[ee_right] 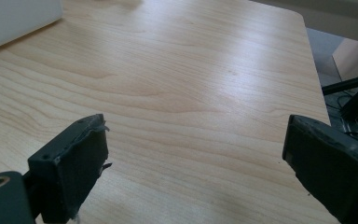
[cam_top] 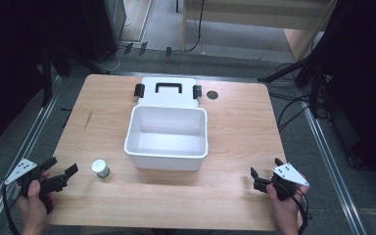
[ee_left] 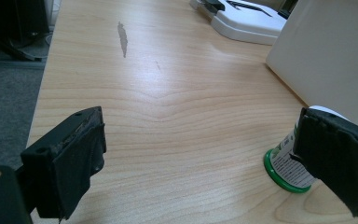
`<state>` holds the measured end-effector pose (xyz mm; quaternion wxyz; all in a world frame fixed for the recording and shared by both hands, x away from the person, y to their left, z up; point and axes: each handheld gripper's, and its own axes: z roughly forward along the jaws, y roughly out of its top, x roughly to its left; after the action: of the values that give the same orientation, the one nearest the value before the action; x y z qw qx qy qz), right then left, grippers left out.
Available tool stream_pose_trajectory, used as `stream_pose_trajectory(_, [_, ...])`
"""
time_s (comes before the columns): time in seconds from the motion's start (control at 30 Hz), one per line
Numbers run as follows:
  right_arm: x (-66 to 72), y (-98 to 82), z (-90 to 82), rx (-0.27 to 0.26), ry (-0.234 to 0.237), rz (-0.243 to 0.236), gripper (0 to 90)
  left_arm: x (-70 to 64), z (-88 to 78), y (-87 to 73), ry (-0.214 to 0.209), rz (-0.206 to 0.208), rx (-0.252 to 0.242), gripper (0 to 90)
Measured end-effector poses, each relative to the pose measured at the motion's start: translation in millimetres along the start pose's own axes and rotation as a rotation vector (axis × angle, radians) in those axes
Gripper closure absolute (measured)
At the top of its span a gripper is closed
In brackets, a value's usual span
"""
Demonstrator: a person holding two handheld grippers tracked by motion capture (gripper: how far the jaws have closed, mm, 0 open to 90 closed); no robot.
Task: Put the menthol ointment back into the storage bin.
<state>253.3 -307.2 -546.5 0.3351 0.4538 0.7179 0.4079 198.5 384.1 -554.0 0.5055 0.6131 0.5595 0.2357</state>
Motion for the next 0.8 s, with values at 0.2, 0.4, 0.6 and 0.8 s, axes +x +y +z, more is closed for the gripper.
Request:
stream_pose_trajectory(0.2, [0.1, -0.1, -0.5, 0.001, 0.0, 0.005, 6.9, -0.8, -0.1, -0.1, -0.027, 0.023, -0.015, 3.2])
stream_pose_trajectory(0.4, [0.3, 0.0, 0.0, 0.0, -0.001, -0.002, 6.9, 1.9, -2.9, 2.2, -0.074, 0.019, 0.012, 3.2])
stream_pose_trajectory(0.6, [0.6, -0.2, -0.5, -0.002, -0.002, 0.0, 6.9, -4.5, -1.8, 6.2, -0.09, 0.048, 0.055, 3.1])
stream_pose_trajectory(0.8, [0.1, -0.2, -0.7, -0.005, 0.0, 0.004, 6.9, -22.5, -2.6, 21.4, -0.087, 0.148, 0.136, 3.1])
